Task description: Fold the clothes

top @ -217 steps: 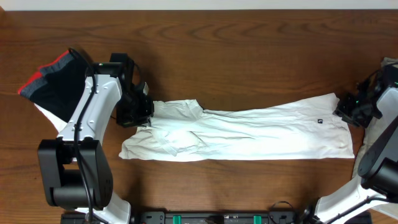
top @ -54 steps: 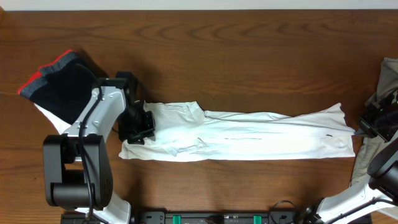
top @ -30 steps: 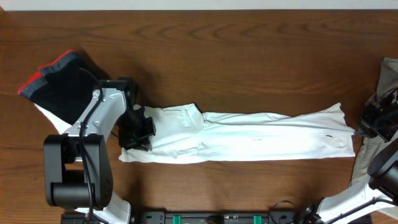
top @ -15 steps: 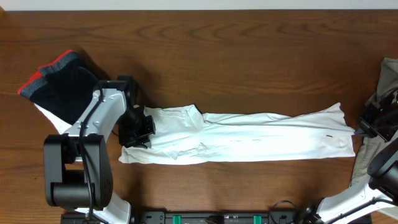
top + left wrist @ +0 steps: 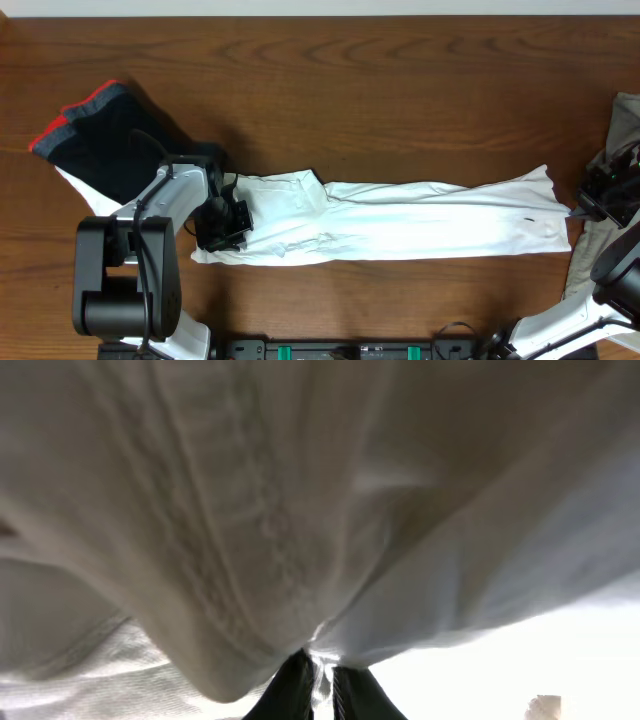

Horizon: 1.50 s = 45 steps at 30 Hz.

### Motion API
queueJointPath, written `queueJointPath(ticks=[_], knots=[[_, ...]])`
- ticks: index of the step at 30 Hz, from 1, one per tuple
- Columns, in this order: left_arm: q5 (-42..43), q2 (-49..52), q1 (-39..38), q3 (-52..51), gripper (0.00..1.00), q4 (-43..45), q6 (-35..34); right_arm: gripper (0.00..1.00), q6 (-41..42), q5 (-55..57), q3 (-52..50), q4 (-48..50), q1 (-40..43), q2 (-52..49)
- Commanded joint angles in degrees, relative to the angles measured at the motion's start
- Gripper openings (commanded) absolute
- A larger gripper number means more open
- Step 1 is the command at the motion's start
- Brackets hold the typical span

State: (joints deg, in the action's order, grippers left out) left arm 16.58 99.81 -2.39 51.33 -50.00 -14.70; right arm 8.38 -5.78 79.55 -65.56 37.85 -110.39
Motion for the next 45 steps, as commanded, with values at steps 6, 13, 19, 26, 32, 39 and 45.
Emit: queueJointPath(ticks=[6,13,19,26,32,39,45], knots=[[-6.2,0.4,0.3,0.0,0.1,-0.2,-0.9,0.01,0.6,0.2,0.8,0.0,-0.4,1.4],[-6.5,-3.8,0.3,4.5,0.11,-2.4,-0.9,0.01,0.6,-0.1,0.8,0.0,-0.4,1.4],[-7.4,-9.5,0.3,4.9,0.23,-0.7,-0.9,0.01,0.6,-0.1,0.8,0.2,-0.4,1.4],[-7.4,-11.1,0.3,4.9,0.25,4.5,-0.9,0.01,0.6,-0.1,0.8,0.0,-0.4,1.4],[-7.5,-11.1,0.3,4.9,0.36,12.7,-0.8,0.01,0.6,-0.1,0.8,0.2,-0.4,1.4],[-7.4,-8.7,0.3,4.7,0.36,14.6,-0.9,0.01,0.6,-0.1,0.6,0.2,-0.4,1.4],[-3.2,-5.7,0.3,4.6,0.35,14.8,-0.9,0.01,0.6,-0.1,0.6,0.4,-0.4,1.4]])
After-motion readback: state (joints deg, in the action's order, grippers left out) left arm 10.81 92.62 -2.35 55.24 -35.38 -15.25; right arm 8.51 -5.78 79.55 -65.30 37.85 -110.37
